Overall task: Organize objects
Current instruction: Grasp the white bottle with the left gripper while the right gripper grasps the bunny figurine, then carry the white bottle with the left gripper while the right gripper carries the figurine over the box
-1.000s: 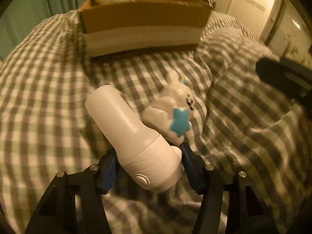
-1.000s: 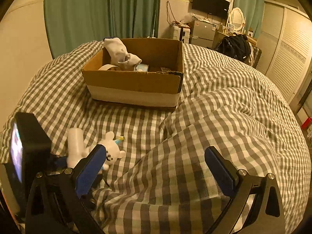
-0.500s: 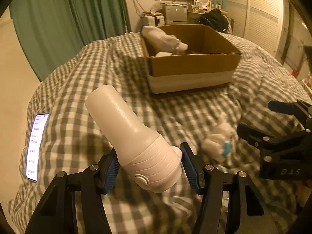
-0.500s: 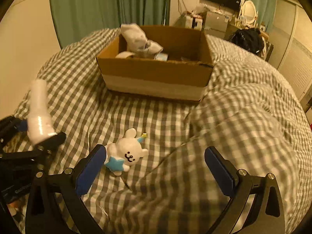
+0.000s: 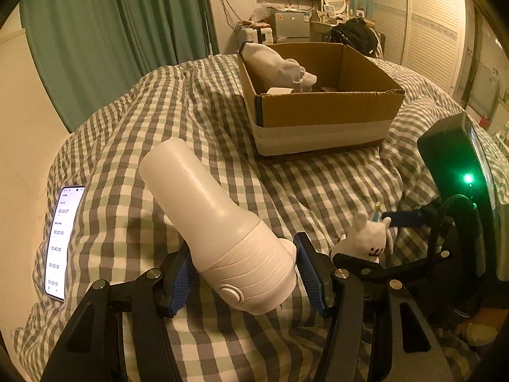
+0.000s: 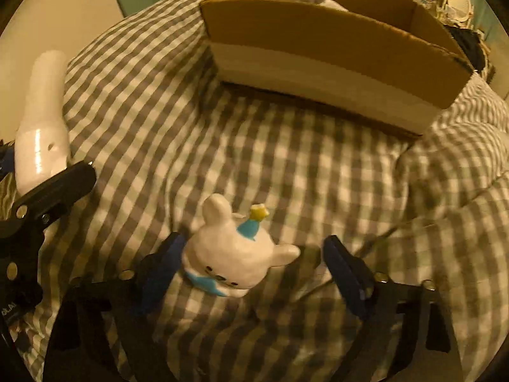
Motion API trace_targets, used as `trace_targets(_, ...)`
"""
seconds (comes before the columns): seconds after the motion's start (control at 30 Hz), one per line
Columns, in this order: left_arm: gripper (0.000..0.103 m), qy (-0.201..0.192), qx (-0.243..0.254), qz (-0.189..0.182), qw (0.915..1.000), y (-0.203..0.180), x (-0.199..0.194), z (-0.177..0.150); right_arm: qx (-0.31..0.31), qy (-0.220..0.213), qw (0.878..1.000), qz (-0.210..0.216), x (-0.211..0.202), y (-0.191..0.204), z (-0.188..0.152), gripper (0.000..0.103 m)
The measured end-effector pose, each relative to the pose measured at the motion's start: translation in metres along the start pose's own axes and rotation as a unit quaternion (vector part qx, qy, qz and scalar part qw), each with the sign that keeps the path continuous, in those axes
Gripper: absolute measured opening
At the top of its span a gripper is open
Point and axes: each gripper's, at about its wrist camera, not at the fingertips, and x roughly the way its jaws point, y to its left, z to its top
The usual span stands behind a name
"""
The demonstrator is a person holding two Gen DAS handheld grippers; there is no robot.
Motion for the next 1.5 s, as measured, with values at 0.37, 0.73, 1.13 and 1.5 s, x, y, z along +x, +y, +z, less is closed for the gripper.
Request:
trace_targets(0.37,0.061,-0.010,-0.004,0.001,0.9999,0.000,-0.019,-0.002,0.003,-0.034,0.999,-0.007,-0.036,0.009,-0.021,0.064)
trace_targets(0.73,0.061,-0.045,-0.001,-0.013,0.9989,-0.007,-0.062,0.000,-0.013,-0.097,0.994,-0.048,-0.112,0.016,-0.032,0.064)
trace_targets(1.13,0.061,-0.127,0.009,-0.038,0.9911,-0.005,-0.119,0.053,-0.039,-0.211,0.972,-0.097,-0.219,0.020,-0.004,0.064)
trace_targets(1.5,0.061,-0.201,0.020,-0.031,0.9789,0.000,-0.137,0.149,-0.064,-0.286,0.947,-0.128,-0.280,0.007,0.070,0.063)
